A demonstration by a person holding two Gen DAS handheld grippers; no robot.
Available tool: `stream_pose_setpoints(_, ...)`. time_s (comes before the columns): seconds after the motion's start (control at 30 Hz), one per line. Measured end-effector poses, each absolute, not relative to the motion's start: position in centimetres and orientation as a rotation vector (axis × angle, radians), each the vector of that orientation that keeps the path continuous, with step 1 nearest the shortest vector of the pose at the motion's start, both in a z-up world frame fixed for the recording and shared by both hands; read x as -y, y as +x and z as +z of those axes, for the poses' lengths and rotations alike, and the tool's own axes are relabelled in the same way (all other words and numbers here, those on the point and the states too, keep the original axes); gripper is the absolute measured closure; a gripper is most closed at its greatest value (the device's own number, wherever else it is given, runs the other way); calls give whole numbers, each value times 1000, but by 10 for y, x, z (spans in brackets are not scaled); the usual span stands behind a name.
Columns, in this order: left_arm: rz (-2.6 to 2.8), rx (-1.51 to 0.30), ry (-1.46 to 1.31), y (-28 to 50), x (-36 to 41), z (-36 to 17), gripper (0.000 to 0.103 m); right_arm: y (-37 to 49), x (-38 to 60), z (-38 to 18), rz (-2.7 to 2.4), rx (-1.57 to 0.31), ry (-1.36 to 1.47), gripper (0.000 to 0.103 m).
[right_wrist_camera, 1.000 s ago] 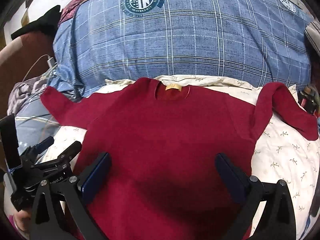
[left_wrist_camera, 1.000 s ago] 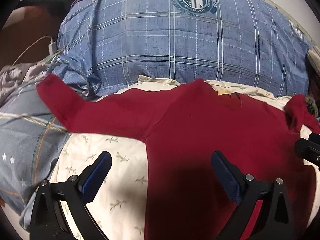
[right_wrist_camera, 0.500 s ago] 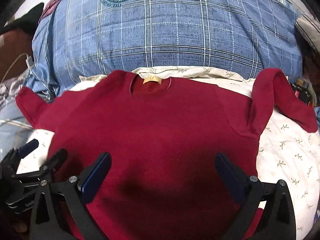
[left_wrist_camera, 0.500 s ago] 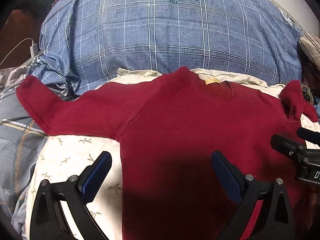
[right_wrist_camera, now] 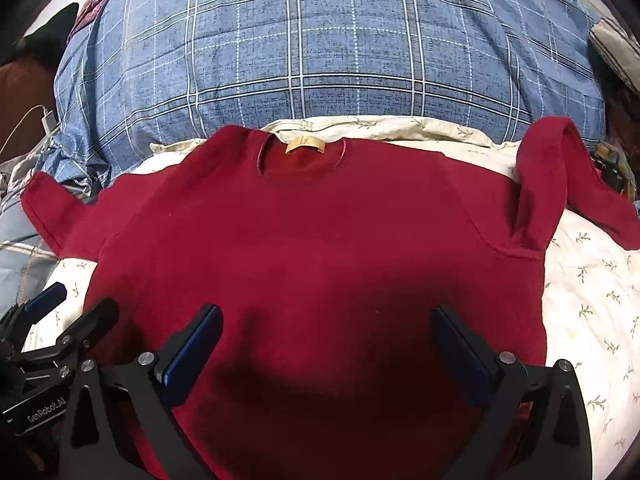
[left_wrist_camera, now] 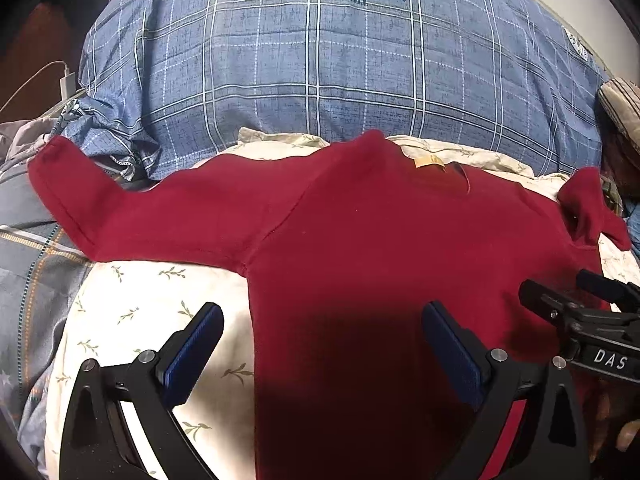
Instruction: Fold small clothes
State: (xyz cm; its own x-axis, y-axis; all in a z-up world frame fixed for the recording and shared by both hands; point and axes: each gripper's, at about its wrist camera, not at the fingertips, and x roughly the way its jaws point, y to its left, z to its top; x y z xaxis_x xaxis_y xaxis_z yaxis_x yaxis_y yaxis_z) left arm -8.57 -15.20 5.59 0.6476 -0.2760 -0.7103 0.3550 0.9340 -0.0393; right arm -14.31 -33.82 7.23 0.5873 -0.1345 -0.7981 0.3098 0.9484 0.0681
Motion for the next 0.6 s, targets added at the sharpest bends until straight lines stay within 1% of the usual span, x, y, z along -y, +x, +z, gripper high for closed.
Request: stream_pose_setpoints(0.6, -348, -763, 104, -91, 148, 54, 3, -141, 338, 73, -266, -909, 215, 0)
